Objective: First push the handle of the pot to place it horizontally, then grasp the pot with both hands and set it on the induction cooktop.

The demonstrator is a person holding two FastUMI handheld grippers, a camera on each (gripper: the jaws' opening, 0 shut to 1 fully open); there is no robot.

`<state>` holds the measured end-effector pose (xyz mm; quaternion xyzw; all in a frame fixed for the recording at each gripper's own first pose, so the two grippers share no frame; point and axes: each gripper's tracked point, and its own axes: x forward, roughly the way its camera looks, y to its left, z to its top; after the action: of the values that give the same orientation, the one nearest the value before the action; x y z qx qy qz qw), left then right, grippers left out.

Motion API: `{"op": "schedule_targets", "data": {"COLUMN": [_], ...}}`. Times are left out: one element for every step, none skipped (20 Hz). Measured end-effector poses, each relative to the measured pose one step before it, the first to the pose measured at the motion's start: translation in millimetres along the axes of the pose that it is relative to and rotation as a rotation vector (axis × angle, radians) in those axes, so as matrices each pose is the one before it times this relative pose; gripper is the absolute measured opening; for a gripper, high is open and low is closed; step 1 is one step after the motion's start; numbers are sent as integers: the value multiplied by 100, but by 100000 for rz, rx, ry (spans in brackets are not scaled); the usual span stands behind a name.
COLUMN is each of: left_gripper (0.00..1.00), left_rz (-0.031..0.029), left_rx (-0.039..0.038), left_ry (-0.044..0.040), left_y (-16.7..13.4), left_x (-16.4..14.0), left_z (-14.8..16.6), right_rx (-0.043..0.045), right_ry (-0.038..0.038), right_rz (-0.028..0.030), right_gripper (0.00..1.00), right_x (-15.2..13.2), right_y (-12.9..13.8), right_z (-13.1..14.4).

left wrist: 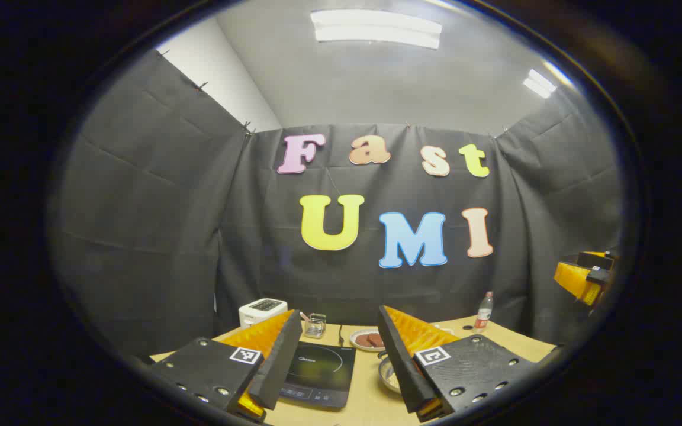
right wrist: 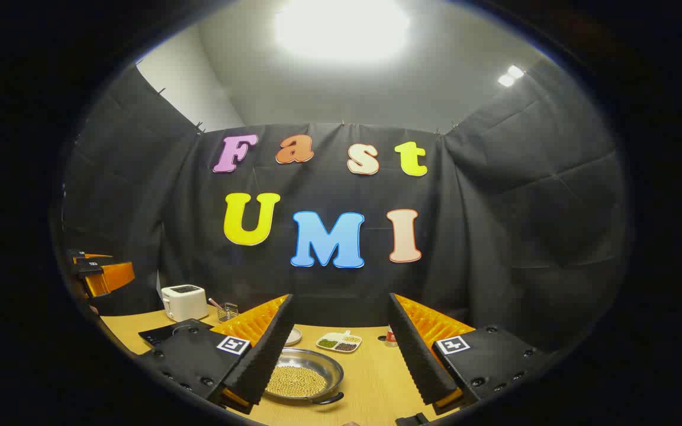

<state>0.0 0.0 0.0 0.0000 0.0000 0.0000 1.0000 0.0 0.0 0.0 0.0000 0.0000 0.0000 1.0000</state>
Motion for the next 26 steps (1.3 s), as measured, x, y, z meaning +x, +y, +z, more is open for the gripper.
{"op": "schedule_targets", "data": {"left_gripper": [76, 76, 79, 79, 79, 79, 76, 79, 76, 76, 76, 79, 76, 79, 79, 79, 79, 79, 79, 79, 79, 79, 79, 79, 79, 79], "left_rz": [522, 143, -316, -165, -144, -174, -209, -397, -237, -464, -337, -403, -361, -206, -216, -100, -160, -103, -147, -195, -39, -64, -77, 16, 140, 103], "left_rx": [393, -464, -625, -315, 206, 339, 283, 184, 222, 172, 247, 216, 228, 119, -4, -30, 114, 256, 248, 165, 128, -9, -36, 118, 324, 287], "left_ry": [301, 92, 124, 226, 336, 181, 1, 80, 312, 21, -11, -72, 17, 57, 64, -11, -107, -23, 16, -149, -92, -109, 19, 21, 129, -104], "left_y": [369, 87, 0, 81, 75, 66, 1, -49, -84, -66, -154, -229, -57, -198, -160, -83, -34, -111, -37, -109, -121, 25, -34, 2, 134, -5], "left_x": [-29, 21, 28, 83, 79, -37, 21, -25, 99, -58, 25, -167, -26, 73, -37, -58, -33, 16, 107, -49, 16, -42, -1, -10, 57, 14], "left_z": [8, 57, 54, -224, -70, 26, 95, 6, 15, -40, 63, 33, 51, -55, 68, -60, 120, -129, 64, -41, 131, -110, -7, -12, -11, -77], "right_rx": [-217, -940, -603, 320, 688, 393, -98, -416, -433, -407, -327, -136, 61, 208, 189, 124, 29, -263, -311, -138, 4, 43, -25, -218, -388, -339], "right_ry": [611, 900, 399, -40, -247, -254, -221, -266, -140, -143, 15, 141, 251, 563, 661, 469, 16, 56, 31, 151, 219, 306, 386, 7, 16, 75], "right_rz": [534, 208, -442, -424, -431, -566, -377, -364, -286, -206, -220, -223, -156, 6, 18, -10, -75, -183, -61, 103, 145, 45, 161, 174, -11, 349], "right_gripper": [98, 98, 96, 98, 98, 96, 96, 96, 96, 96, 98, 96, 96, 98, 96, 98, 96, 96, 96, 96, 96, 98, 98, 96, 96, 96], "right_x": [3, 6, 14, -61, -43, -163, -126, -90, -95, -36, -61, 6, 23, 59, 47, 1, 41, 79, 41, 58, 8, 69, 7, -1, -50, 58], "right_y": [336, 19, -203, -145, -100, -93, -71, -82, -131, -83, -85, -35, -133, -54, -113, -89, -89, -136, -84, -44, -54, -43, 31, 32, -27, 54], "right_z": [-251, -243, -82, 63, 139, 54, -69, -8, -48, 44, -95, -57, -84, -185, -178, -72, -17, -4, -39, -33, -86, -56, -96, 43, -33, 33]}}
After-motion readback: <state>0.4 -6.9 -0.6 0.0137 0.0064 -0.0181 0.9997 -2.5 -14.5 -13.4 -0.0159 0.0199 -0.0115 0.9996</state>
